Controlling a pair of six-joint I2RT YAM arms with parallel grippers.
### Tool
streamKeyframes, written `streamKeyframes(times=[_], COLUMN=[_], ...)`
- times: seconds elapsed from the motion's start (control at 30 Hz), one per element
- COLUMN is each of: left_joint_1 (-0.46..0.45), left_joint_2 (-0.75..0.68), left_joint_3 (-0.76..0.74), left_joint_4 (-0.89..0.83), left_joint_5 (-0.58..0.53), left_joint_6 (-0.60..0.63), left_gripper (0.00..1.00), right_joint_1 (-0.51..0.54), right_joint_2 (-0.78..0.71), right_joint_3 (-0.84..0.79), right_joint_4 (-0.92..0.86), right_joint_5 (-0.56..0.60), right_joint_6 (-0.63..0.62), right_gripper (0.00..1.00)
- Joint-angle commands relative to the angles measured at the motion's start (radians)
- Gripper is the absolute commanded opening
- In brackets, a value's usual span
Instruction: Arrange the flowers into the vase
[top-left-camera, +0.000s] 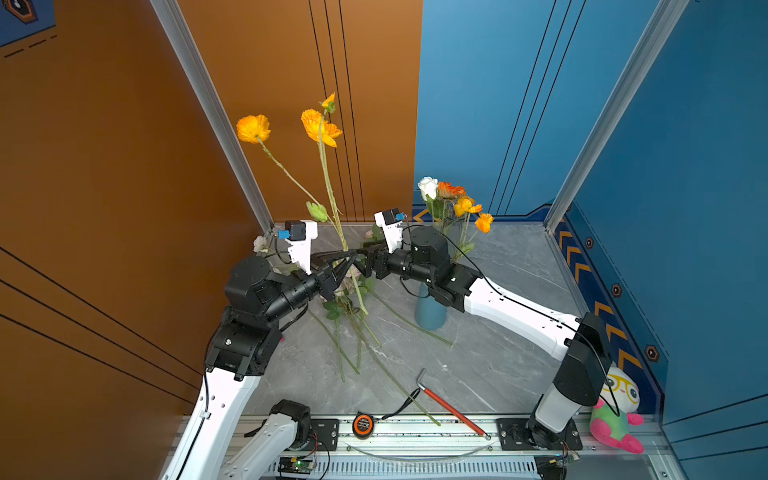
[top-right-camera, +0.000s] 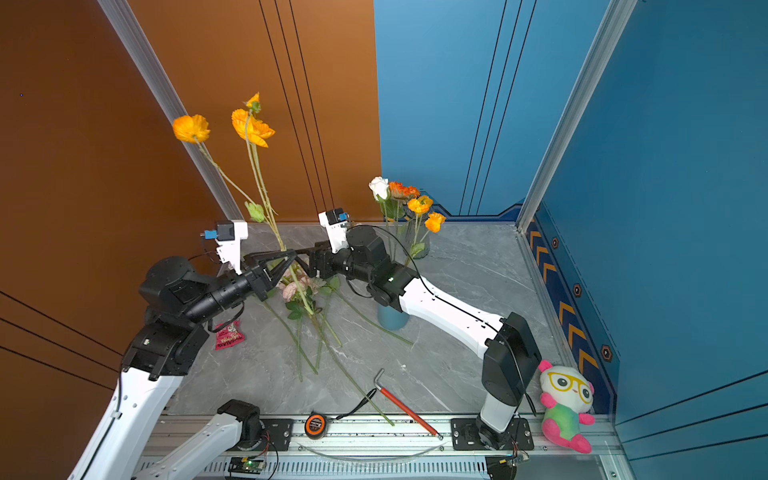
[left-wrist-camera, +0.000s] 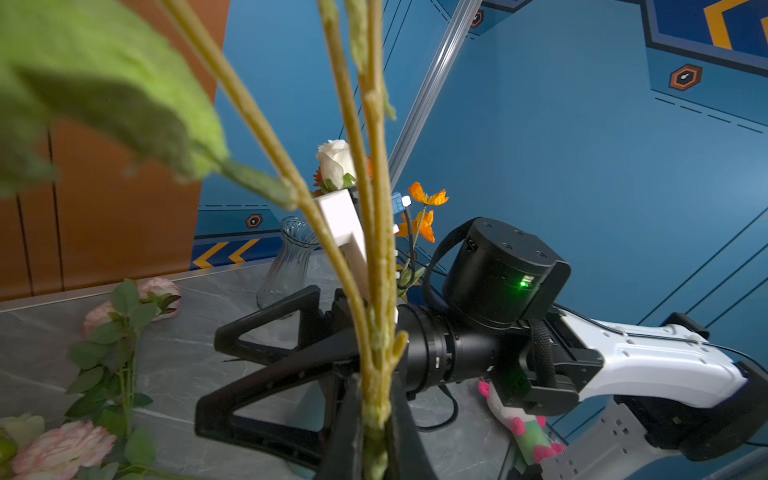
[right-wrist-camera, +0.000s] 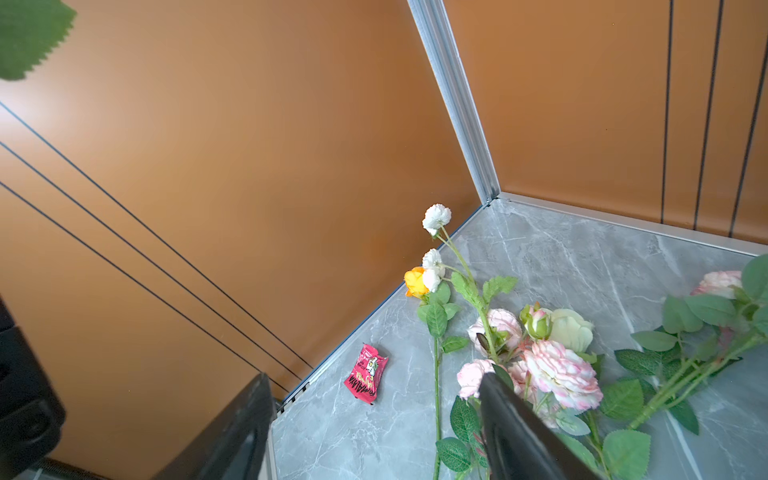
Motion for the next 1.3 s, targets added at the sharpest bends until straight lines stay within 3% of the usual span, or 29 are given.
streamKeyframes(times=[0.0,0.17,0.37,0.47,0.57,0.7,0.8,0.97,1.27], left_joint_1=[-0.011,-0.017,-0.058,-0.096,-0.196,-0.402,-0.479,-0.562,-0.601], left_joint_2=[-0.014,-0.039,-0.025,0.025,0.098,0.176,0.257,0.405,0.598], left_joint_3=[-0.012,-0.060,-0.157,-0.162,-0.158,-0.196,-0.180,-0.143,-0.094], left_joint_4=[0.100,0.172,0.285,0.351,0.439,0.665,0.755,0.900,1.040], left_joint_5=[-0.140,-0.265,-0.437,-0.462,-0.485,-0.608,-0.614,-0.615,-0.622], left_joint_6=[0.098,0.124,0.096,0.097,0.143,0.331,0.371,0.395,0.360], left_gripper=[0.00,0.00,0.00,0.00,0.00,0.00,0.00,0.00,0.00], right_joint_1=[0.004,0.010,0.028,0.024,0.040,0.055,0.057,0.053,0.019], right_joint_2=[-0.062,-0.144,-0.360,-0.470,-0.580,-0.755,-0.901,-1.117,-1.350], right_joint_3=[0.008,-0.048,-0.271,-0.410,-0.523,-0.727,-0.880,-1.029,-1.106], right_joint_4=[-0.003,0.039,0.042,0.023,-0.055,-0.067,-0.056,-0.153,-0.295], right_joint_5=[-0.092,-0.209,-0.139,-0.109,-0.093,-0.056,0.054,0.225,0.283], right_joint_6=[-0.025,-0.012,-0.136,-0.244,-0.366,-0.467,-0.462,-0.413,-0.374], right_gripper=[0.80,0.80,0.84,0.87,0.87,0.92,1.00,1.00,1.00])
